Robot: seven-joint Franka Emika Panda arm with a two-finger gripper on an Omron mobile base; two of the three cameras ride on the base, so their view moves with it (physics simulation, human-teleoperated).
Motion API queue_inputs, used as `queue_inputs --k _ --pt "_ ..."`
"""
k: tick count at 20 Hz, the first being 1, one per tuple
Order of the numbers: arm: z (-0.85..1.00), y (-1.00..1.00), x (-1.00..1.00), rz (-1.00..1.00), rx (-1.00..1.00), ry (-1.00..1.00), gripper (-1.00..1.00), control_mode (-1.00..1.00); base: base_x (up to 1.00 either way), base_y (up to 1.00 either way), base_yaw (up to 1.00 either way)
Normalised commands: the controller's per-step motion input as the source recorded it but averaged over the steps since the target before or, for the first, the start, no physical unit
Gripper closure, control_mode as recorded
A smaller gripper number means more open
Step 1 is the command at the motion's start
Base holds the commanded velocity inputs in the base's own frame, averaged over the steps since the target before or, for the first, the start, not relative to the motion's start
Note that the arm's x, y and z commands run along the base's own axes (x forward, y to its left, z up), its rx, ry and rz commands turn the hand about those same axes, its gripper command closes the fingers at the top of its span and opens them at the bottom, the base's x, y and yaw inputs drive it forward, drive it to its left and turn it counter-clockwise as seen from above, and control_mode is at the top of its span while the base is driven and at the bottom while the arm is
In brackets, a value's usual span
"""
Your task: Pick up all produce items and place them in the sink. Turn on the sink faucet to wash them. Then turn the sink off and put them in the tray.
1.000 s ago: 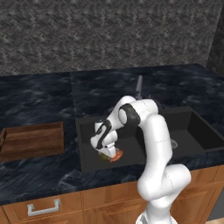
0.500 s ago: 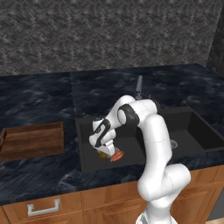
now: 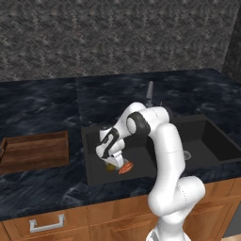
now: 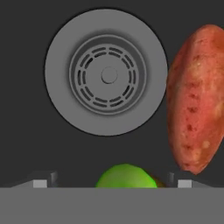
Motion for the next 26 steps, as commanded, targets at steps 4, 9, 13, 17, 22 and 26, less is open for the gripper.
queue_inputs --k 4,9,13,17,22,26 --pt "-0.12 0.0 -0.01 0.0 0.0 0.01 -1.0 -1.0 0.0 0.0 0.0" --pt "0.29 0.0 -0.18 0.0 0.0 -0.01 -1.0 -1.0 0.0 0.0 0.0" --pt "0.02 0.0 -0.01 0.0 0.0 0.0 -1.0 -1.0 0.0 0.0 0.0" --pt "-0.53 0.13 0.25 0.0 -0.02 0.11 -1.0 -1.0 0.0 0.0 0.0" --pt "-0.49 0.33 0.44 0.0 -0.02 0.14 -1.0 -1.0 0.0 0.0 0.0" --pt "-0.1 0.23 0.19 0.0 0.0 0.04 -1.0 -1.0 0.0 0.0 0.0"
